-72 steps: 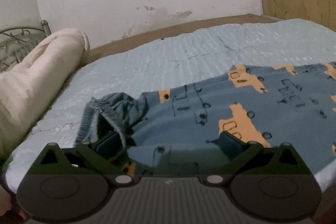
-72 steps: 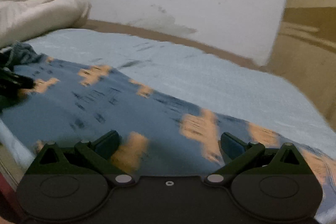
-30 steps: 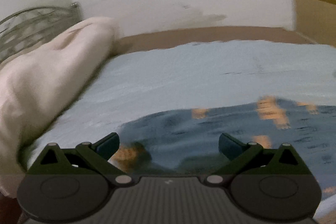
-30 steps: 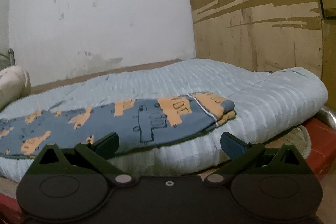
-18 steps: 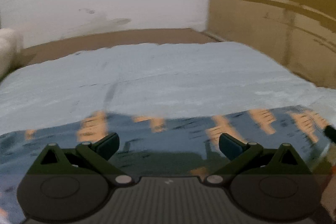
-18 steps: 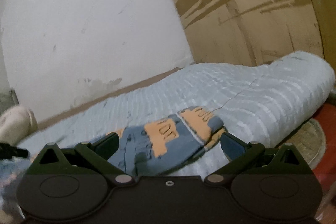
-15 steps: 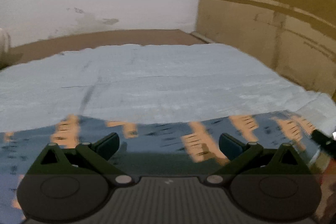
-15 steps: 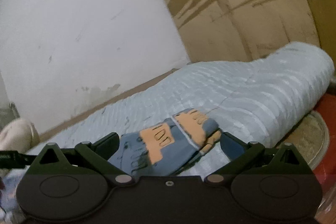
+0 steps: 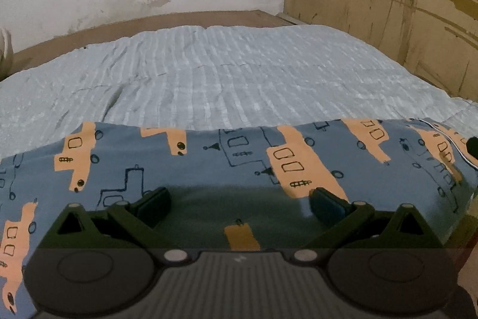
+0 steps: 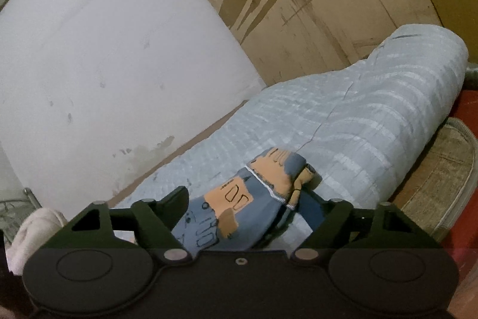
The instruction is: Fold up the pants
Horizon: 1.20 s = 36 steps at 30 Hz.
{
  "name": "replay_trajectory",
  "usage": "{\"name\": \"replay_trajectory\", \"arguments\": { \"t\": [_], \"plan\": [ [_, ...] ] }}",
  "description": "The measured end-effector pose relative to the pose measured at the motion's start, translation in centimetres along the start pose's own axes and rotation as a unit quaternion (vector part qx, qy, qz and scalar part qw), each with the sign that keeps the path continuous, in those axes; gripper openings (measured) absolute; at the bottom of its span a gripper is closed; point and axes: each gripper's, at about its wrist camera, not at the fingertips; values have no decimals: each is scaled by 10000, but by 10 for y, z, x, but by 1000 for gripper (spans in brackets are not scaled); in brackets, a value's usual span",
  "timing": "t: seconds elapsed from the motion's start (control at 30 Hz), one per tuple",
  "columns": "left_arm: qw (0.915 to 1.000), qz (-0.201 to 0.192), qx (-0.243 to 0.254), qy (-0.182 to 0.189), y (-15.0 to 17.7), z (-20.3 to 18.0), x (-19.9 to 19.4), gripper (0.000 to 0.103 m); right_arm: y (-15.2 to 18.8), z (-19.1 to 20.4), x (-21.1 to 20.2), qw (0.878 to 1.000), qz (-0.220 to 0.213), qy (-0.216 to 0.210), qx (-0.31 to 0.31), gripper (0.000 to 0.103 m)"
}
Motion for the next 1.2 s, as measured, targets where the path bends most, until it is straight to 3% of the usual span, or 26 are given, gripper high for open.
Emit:
{"name": "replay_trajectory", "arguments": {
  "t": [0.1, 0.2, 0.37, 0.53, 0.73, 0.83, 1.0, 1.1, 1.2],
  "plan": [
    [10000, 36, -21, 47, -3, 2, -1, 102, -9, -4, 6, 9997, -53, 67, 233, 65],
    [9999, 92, -3, 77, -6, 2, -2, 102, -14, -5, 13, 9990, -38, 288, 338, 49],
    [9979, 145, -430, 463, -16, 21, -9, 102, -15, 9, 20, 9985, -16, 532, -93, 17],
    [9855, -98, -1309, 1079, -24, 57, -27, 102, -9, 58, 16, 9902, -128, 408, -1329, 15],
    [9775, -471, -1636, 1247, -24, 87, -53, 102, 25, 130, 7, 9583, -103, -93, -2855, 15],
    [9760, -457, -1671, 1322, -21, 93, -54, 102, 56, 156, 5, 9385, 260, -315, -3427, 15],
    [9761, -255, -1620, 1429, -10, 90, -43, 102, 114, 169, 12, 9120, 1040, -312, -3955, 15],
    [9768, -108, -1523, 1499, -5, 83, -33, 102, 136, 165, 11, 9092, 1078, -198, -4017, 18],
    [9762, -35, -1392, 1664, -6, 72, -24, 102, 137, 156, 6, 9229, 933, -306, -3723, 19]
  ]
}}
Point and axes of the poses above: each gripper's, at about its wrist camera, not at the fingertips, and x roughly the way its jaws point, z to its left, y to its underside, and after that the axes turned 8 degrees about x, right-handed
